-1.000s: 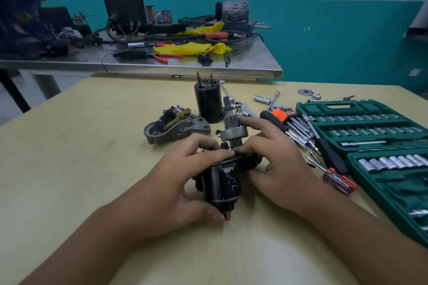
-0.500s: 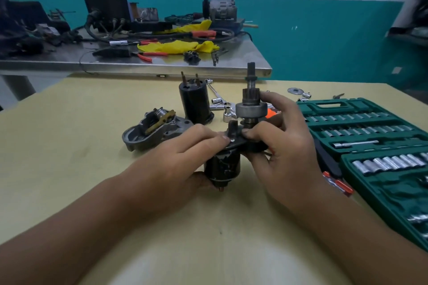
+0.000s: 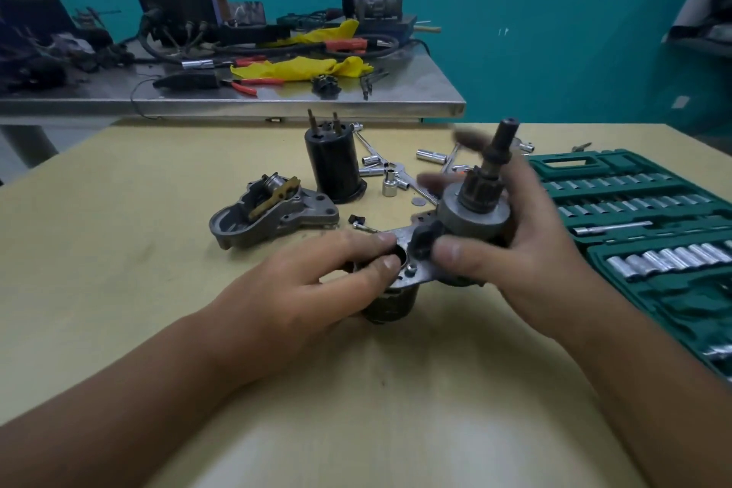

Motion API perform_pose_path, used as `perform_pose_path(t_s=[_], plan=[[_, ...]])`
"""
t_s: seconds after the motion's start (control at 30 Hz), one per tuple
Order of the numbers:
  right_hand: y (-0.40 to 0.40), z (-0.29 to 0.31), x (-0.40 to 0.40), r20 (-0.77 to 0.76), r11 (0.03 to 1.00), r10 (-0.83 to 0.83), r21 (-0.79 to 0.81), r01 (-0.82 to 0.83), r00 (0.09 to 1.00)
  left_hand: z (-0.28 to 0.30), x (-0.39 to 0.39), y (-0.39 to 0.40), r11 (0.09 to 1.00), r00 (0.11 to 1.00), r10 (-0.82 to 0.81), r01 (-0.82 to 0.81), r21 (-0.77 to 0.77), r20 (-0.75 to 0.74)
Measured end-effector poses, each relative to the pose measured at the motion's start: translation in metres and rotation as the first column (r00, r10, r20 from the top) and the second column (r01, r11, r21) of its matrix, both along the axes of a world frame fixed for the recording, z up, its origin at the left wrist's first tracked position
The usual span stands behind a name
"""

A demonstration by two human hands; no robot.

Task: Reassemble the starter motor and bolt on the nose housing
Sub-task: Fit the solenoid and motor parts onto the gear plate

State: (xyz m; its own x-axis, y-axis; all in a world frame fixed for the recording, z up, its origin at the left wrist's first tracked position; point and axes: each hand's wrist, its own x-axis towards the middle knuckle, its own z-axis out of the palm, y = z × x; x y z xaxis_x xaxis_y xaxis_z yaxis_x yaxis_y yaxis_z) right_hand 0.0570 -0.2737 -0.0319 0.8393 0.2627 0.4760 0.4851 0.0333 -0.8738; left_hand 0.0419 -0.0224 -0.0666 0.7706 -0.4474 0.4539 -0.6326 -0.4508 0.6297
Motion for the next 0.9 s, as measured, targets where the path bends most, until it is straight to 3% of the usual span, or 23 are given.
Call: perform_pose_path(t_s=[0.03, 0.1, 0.23, 0.37, 0.43, 0.53, 0.73, 0.9], plan=[[0.0, -0.001, 0.001, -0.007, 0.999, -0.003, -0.04, 0.003, 1.0, 0.0, -0.001, -0.002, 0.996, 0.993, -0.02, 0.009, 0.092, 0.115], [-0.001, -0.002, 0.001, -0.057, 0.996, -0.019, -0.088, 0.014, 0.998, 0.006, -0.006, 0.0, 0.988, 0.989, -0.066, 0.046, 0.147, 0.134], [0.0, 0.004, -0.001, -0.028, 0.986, -0.074, -0.155, 0.069, 0.997, 0.008, -0.006, 0.002, 0.976, 0.912, -0.111, 0.024, 0.218, 0.395], [0.006, 0.007, -0.005, -0.06, 0.983, -0.093, -0.163, 0.082, 0.994, 0.005, -0.006, -0.008, 0.999, 0.909, -0.002, 0.015, -0.028, 0.417], [0.009, 0.006, -0.002, -0.126, 0.992, -0.076, -0.111, 0.062, 0.989, 0.003, -0.005, -0.013, 0.99, 0.94, 0.078, -0.033, -0.138, 0.333], [0.016, 0.009, 0.0, -0.182, 0.996, -0.069, -0.073, 0.056, 0.981, 0.004, -0.003, -0.015, 0.947, 0.996, 0.088, -0.084, -0.311, -0.003], [0.017, 0.015, 0.007, -0.225, 0.991, -0.108, -0.098, 0.088, 0.968, 0.003, 0.01, -0.022, 0.986, 0.986, -0.005, -0.022, -0.166, -0.166], [0.016, 0.016, 0.009, -0.268, 0.989, -0.129, -0.108, 0.103, 0.955, 0.015, 0.018, -0.026, 0.948, 0.914, -0.105, -0.027, -0.317, -0.393]])
